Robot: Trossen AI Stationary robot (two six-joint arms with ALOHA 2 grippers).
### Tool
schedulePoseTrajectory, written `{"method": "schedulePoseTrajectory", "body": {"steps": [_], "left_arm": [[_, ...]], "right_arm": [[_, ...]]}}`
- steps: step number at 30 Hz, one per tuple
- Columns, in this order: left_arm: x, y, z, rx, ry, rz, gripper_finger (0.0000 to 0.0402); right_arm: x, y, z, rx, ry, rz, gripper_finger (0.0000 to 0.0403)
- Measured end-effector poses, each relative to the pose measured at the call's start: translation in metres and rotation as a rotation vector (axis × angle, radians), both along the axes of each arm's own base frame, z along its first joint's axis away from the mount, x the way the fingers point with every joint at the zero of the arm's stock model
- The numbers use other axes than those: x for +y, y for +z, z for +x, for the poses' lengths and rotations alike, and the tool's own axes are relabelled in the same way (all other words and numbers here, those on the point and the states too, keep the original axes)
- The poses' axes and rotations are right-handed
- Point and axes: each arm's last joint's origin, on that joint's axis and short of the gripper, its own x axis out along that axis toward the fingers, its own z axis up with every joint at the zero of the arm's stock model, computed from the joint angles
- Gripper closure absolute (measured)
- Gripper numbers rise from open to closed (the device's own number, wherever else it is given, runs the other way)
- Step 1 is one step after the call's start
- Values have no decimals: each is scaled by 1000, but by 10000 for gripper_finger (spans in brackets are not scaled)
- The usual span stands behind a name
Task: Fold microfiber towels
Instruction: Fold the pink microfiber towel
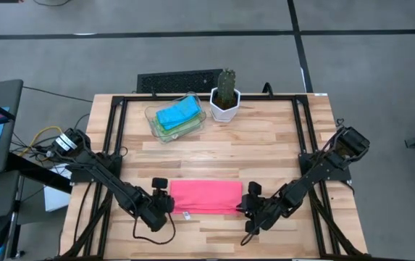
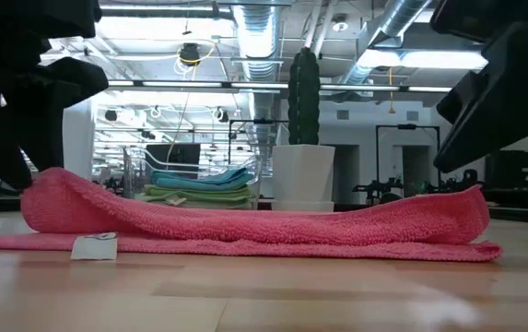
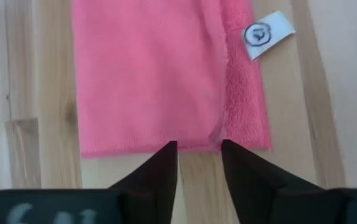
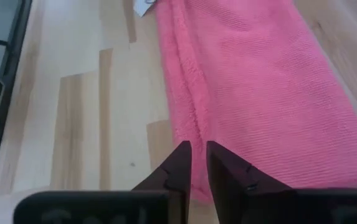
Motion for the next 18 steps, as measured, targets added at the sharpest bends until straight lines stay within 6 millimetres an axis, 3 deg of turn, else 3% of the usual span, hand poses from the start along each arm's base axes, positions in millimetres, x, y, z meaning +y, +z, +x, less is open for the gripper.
{"method": "schedulePoseTrajectory", "body": {"steps": [6, 13, 18], "left_arm": [[0, 7, 0, -5, 31, 4, 249], [5, 32, -1, -197, 51, 180, 254], [22, 8, 2, -161, 81, 144, 284]], "right_arm": [[-2, 1, 3, -9, -6, -2, 328], [-5, 12, 8, -111, -16, -59, 331], [-15, -2, 15, -25, -51, -35, 339]]}}
